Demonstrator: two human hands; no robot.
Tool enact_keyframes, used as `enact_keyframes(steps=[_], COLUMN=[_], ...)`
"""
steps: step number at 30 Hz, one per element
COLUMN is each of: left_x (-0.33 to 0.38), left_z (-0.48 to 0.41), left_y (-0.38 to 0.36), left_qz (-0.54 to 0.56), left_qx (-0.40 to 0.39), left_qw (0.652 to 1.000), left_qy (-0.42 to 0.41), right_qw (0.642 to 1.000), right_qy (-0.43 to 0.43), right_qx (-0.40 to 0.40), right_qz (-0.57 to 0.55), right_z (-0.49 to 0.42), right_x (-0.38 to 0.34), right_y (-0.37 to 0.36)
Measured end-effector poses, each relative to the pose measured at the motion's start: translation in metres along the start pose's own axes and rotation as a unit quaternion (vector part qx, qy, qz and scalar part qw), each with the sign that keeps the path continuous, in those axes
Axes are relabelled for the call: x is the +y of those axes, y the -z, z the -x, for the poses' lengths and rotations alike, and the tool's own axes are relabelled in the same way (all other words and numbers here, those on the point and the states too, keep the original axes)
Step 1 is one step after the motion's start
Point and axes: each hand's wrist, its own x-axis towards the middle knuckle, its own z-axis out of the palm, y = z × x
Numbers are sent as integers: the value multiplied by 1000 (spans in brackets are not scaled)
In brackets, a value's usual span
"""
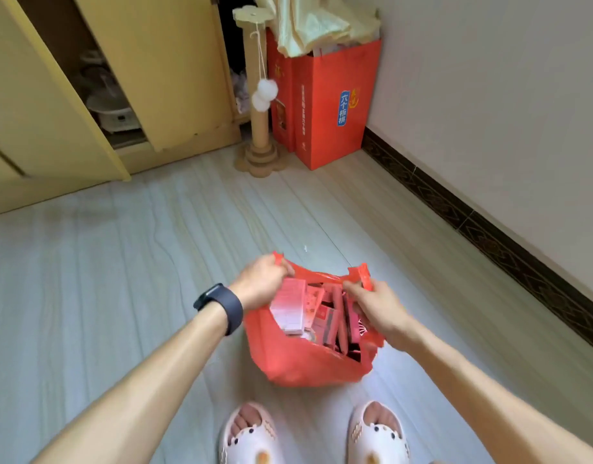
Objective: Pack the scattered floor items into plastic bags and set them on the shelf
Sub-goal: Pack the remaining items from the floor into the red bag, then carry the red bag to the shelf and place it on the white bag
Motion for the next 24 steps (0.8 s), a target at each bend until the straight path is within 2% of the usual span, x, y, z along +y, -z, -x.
enact_keyframes(steps=[2,6,9,11,13,16,18,21,24], left_x=[29,56,31,-3,-32,-48,-35,11,78], left_z=[-40,-118,-163,-181,-179,-156,-135,-112,-87], left_y=[25,65,63,50,37,36,46,69,108], left_qz=[125,170,87,-8,-41,-45,-31,33,126], left_qx=[66,133,194,126,32,-5,-29,-40,-6], left_qw=[990,975,975,991,998,993,988,982,965], left_qy=[-1,-46,-63,-32,34,112,150,184,228], right_qw=[991,960,962,978,994,996,993,991,990], right_qy=[46,102,117,96,52,-37,-87,-113,-121], right_qx=[66,145,163,141,97,16,-29,-63,8], right_qz=[-112,-216,-187,-120,-21,75,80,34,-65], right_z=[-41,-121,-172,-188,-183,-142,-103,-65,-55], right_x=[-42,-119,-112,-88,-59,-33,-41,-87,-169], right_y=[5,21,3,-21,-44,-61,-59,-42,-3])
